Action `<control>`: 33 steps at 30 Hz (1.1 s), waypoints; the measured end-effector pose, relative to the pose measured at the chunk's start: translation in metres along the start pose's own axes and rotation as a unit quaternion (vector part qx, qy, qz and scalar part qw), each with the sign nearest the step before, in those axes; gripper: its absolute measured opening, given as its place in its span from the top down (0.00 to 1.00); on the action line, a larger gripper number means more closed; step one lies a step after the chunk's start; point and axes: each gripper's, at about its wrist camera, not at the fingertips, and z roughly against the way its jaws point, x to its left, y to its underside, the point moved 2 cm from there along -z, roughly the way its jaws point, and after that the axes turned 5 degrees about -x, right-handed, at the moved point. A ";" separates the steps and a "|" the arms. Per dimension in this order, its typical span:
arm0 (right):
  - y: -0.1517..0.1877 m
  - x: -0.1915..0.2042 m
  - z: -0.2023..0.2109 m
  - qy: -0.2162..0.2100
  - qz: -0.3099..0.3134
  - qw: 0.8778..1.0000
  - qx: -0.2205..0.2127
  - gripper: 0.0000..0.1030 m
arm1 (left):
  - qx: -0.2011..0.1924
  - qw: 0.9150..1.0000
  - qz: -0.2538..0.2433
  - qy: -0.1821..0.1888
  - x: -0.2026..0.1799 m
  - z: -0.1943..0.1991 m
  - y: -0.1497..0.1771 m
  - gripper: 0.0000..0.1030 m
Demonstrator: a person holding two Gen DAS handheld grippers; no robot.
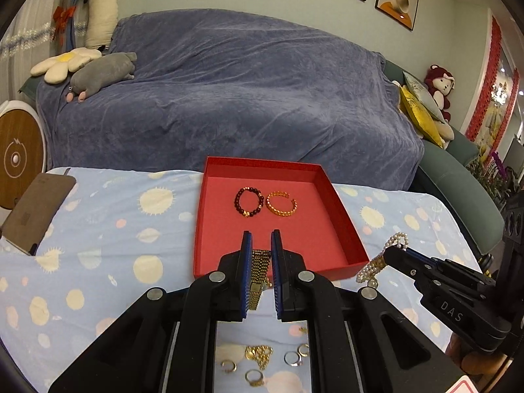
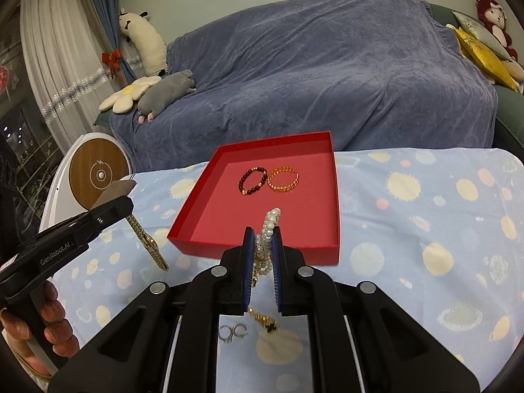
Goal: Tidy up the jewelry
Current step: 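Carry the watch and pearls into the red box and open both tools, then move the left tool to the gold chain beside the rings and close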
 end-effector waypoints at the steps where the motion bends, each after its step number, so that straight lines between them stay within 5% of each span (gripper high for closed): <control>1: -0.004 -0.003 -0.009 0.000 -0.003 1.000 0.003 0.90 | 0.001 1.000 0.000 -0.005 0.001 -0.010 -0.004 0.91; 19: -0.007 -0.024 -0.141 0.017 0.002 0.997 0.069 0.90 | 0.037 0.998 0.027 -0.031 0.037 -0.129 -0.015 0.91; 23: -0.008 -0.026 -0.141 0.038 0.003 0.998 0.045 0.75 | 0.022 0.998 0.043 -0.033 0.047 -0.133 -0.015 0.89; 25: -0.008 -0.028 -0.132 0.041 -0.001 0.999 0.031 0.64 | 0.023 0.998 0.045 -0.036 0.049 -0.133 -0.015 0.85; 33: -0.007 -0.031 -0.083 0.028 -0.001 0.999 0.039 0.64 | 0.009 0.998 0.039 -0.054 0.045 -0.106 -0.025 0.54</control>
